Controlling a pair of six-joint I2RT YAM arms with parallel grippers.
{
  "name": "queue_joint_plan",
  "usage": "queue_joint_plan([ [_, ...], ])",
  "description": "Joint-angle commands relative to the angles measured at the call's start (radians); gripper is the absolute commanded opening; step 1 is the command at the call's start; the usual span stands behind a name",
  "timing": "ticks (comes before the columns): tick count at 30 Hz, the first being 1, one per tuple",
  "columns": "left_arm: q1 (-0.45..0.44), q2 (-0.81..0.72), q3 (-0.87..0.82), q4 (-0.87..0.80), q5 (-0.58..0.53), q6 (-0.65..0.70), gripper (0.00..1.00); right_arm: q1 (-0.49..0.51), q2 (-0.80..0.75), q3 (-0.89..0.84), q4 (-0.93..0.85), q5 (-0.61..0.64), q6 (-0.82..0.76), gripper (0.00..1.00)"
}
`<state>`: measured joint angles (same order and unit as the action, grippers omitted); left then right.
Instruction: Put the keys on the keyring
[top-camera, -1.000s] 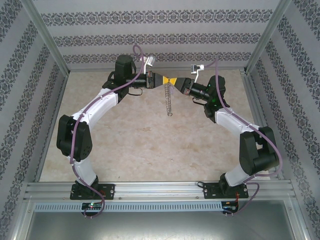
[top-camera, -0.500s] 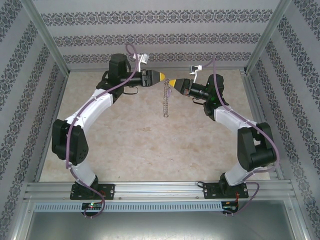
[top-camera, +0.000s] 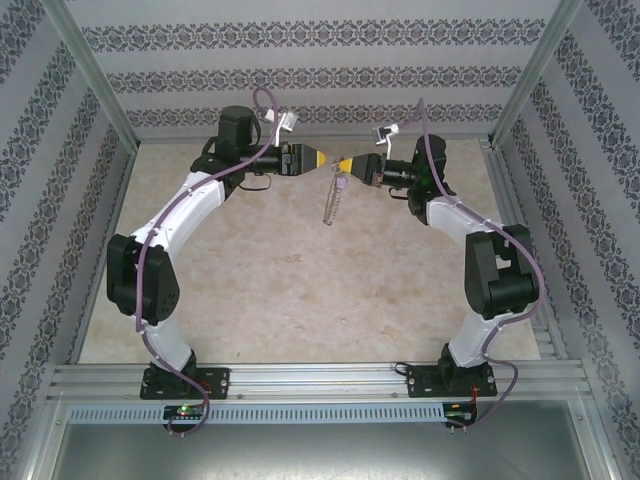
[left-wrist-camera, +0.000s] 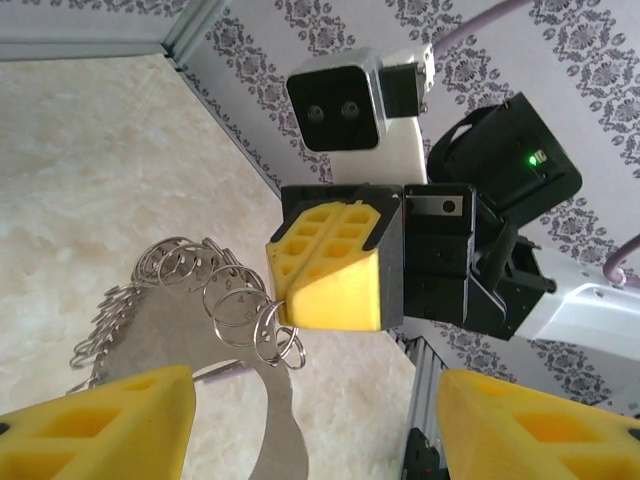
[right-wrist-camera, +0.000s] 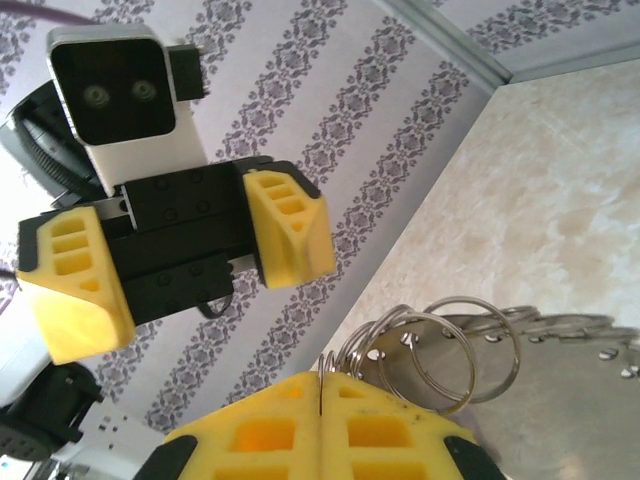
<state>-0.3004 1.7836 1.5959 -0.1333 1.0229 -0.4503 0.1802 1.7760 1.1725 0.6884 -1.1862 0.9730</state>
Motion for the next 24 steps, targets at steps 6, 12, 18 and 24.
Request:
queue_joint_plan([
  [6, 0.008, 0.043, 0.054, -0.079, 0.092, 0.063, 0.61, 0.002, 0.054, 0.088, 0.025, -0.116, -0.031, 0.0],
  [12, 0.008, 0.037, -0.008, 0.065, 0.075, -0.04, 0.47, 0.01, 0.081, 0.119, 0.026, -0.113, -0.015, 0.0],
  [18, 0.008, 0.054, -0.014, 0.106, 0.097, -0.071, 0.43, 0.028, 0.085, 0.135, 0.025, -0.14, -0.014, 0.0],
  [24, 0.007, 0.059, -0.013, 0.089, 0.121, -0.056, 0.41, 0.033, 0.08, 0.142, 0.023, -0.175, -0.008, 0.0],
])
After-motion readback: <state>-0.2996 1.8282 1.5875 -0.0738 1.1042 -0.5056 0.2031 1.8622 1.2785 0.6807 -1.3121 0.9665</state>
